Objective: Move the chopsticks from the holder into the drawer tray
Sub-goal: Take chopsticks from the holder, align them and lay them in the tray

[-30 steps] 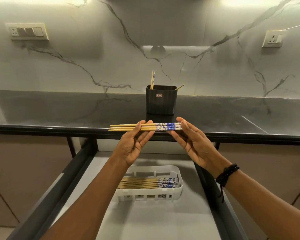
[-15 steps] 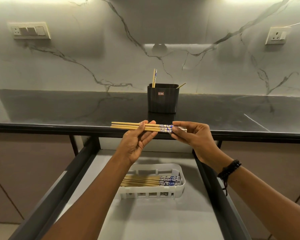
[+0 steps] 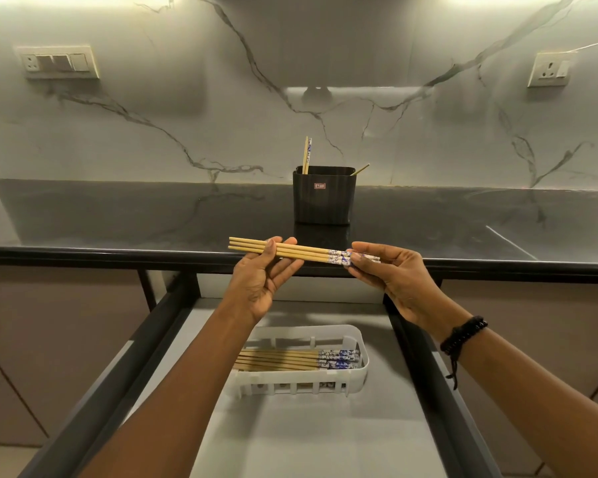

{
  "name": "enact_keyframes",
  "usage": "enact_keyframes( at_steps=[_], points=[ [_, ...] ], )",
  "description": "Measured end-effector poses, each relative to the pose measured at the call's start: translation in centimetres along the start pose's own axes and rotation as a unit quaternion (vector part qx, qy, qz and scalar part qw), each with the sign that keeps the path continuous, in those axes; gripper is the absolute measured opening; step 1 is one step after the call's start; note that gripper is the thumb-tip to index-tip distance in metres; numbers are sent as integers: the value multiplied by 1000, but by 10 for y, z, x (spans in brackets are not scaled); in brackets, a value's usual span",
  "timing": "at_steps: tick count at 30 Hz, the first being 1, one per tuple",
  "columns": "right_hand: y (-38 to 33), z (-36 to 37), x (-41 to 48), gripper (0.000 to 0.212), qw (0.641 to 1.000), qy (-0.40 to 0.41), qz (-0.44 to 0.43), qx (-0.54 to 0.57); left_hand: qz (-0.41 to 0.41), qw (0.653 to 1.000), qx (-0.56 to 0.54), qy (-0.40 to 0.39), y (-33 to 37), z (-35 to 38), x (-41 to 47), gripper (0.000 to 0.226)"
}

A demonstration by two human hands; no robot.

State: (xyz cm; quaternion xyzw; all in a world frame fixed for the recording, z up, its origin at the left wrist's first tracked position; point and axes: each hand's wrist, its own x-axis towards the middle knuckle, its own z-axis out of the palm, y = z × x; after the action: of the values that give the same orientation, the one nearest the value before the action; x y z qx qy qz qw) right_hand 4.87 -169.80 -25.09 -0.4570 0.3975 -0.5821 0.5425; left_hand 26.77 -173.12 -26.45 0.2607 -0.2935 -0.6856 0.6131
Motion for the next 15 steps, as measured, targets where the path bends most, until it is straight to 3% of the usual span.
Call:
enact_keyframes(
  at_steps=[8,15],
  points=[
    [3,-4,2,17,1000,10,12,-16,-6,1000,23,5,2,-4,3,17],
    [5,-18,8,17,999,18,38,12,65,994,5,93,15,-19,10,22]
  ],
)
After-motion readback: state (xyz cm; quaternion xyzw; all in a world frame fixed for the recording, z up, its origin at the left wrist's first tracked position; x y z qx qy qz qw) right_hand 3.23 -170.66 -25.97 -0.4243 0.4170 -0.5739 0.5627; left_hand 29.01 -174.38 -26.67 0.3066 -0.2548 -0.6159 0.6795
